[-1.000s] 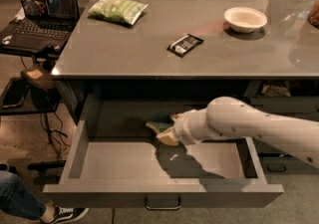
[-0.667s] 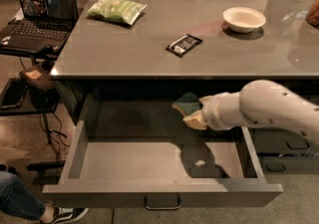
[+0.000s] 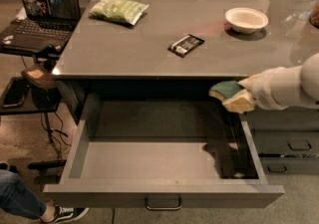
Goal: Pick sponge from top drawer and place on counter
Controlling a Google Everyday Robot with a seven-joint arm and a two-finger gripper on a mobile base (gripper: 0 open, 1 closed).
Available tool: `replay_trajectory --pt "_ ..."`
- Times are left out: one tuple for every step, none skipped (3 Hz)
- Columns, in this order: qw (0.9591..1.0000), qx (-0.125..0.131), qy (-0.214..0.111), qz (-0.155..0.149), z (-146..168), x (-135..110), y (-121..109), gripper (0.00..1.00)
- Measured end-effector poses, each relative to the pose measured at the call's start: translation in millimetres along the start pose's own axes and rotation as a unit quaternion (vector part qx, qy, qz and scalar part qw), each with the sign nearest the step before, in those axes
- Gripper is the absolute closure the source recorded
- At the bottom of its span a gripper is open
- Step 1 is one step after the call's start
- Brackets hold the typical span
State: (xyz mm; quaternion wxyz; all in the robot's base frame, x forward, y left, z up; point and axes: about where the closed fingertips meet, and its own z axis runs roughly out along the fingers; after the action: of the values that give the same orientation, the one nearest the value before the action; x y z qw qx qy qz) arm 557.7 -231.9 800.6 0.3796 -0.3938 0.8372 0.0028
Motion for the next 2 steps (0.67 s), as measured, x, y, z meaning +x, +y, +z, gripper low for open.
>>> replay_trajectory --pt "0.9997 0.018 -0.005 -0.013 -20 -11 -24 1.0" --pt "0.9975 0.03 -0.025 -0.058 -70 -49 -63 1.0"
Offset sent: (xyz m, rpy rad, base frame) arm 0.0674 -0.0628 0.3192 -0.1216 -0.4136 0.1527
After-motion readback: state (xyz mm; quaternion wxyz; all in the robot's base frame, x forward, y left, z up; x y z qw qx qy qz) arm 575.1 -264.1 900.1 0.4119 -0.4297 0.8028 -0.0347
